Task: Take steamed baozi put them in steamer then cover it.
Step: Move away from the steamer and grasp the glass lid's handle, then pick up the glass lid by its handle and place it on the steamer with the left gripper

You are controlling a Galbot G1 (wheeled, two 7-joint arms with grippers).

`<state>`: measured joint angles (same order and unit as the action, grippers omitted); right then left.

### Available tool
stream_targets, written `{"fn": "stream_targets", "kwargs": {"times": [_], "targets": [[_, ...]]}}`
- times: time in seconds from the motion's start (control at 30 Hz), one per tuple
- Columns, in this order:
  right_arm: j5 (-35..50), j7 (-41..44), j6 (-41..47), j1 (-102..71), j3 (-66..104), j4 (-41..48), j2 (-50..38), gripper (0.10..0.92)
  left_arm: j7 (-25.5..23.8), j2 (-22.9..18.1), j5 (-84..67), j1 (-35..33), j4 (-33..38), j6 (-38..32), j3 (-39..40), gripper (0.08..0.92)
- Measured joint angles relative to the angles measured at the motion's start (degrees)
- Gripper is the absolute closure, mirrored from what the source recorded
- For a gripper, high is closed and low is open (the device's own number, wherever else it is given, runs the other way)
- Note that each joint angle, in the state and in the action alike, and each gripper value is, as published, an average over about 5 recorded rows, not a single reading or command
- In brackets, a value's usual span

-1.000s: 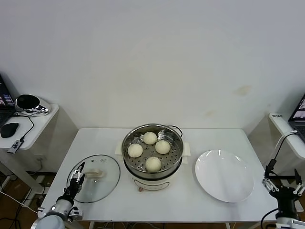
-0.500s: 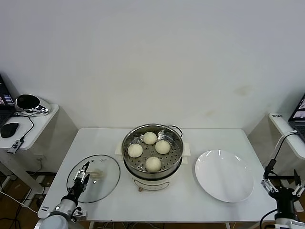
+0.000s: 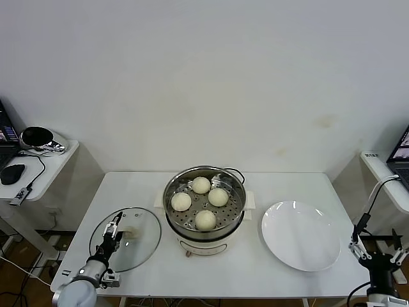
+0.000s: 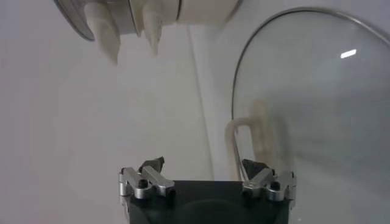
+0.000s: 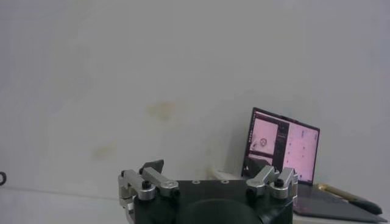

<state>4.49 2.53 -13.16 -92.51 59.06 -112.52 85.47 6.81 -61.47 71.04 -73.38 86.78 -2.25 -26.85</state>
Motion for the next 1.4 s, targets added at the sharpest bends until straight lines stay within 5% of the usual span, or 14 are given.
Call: {"fn": "stream_targets", "kwargs": {"times": [0.23, 0.97, 1.4], "targets": [[-0.1, 0.1, -0.1, -0.2, -0.3, 0.0, 0.0, 0.203, 0.1, -0.5, -0.5, 2.0, -2.1, -0.1, 0.8, 0.227], [-0.1, 0.3, -0.2, -0.3, -0.4, -0.2, -0.7, 0.203, 4.0, -1.7, -3.1, 3.3, -7.4, -1.3, 0.1, 0.842], [-1.0, 0.3, -0.3, -0.3, -1.8, -0.3, -1.9, 0.203, 4.1, 0.3, -7.6, -2.3, 1.7, 3.9, -3.9, 0.862]]}}
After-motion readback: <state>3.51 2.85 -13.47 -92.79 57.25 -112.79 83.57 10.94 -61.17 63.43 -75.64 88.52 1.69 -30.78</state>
